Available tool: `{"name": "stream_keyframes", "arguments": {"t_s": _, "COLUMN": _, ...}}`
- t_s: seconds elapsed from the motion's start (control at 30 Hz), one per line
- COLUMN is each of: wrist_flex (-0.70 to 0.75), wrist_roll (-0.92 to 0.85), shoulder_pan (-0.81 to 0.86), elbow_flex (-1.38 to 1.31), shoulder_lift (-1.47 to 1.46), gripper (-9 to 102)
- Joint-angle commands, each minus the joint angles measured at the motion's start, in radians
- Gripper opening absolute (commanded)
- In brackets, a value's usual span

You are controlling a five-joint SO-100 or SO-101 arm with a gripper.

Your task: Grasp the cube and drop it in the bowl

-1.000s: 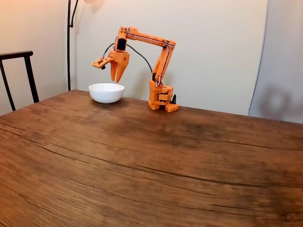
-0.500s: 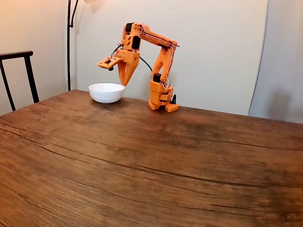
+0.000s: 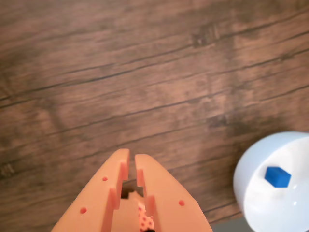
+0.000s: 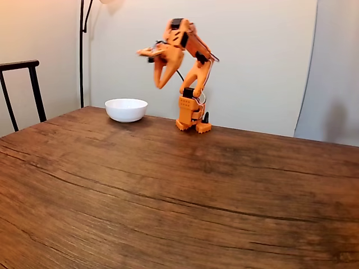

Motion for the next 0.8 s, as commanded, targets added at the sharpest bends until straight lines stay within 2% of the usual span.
{"name": "stream_keyframes", "arguments": {"t_s": 0.0, "wrist_flex": 0.0, "wrist_roll": -0.008, "shoulder_pan": -0.003, "elbow_flex": 0.081, "shoulder_lift": 0.141, "gripper": 0}}
{"name": "stream_keyframes", "arguments": {"t_s": 0.37, "wrist_flex": -0.046, "wrist_roll": -0.11, "shoulder_pan": -0.192, "elbow_flex": 0.48, "shoulder_lift": 0.54, "gripper": 0}}
{"name": "stream_keyframes", "arguments": {"t_s": 0.77, "wrist_flex": -0.367, "wrist_roll": -0.098, "shoulder_pan": -0.344, "elbow_flex": 0.9, "shoulder_lift": 0.834, "gripper": 0}}
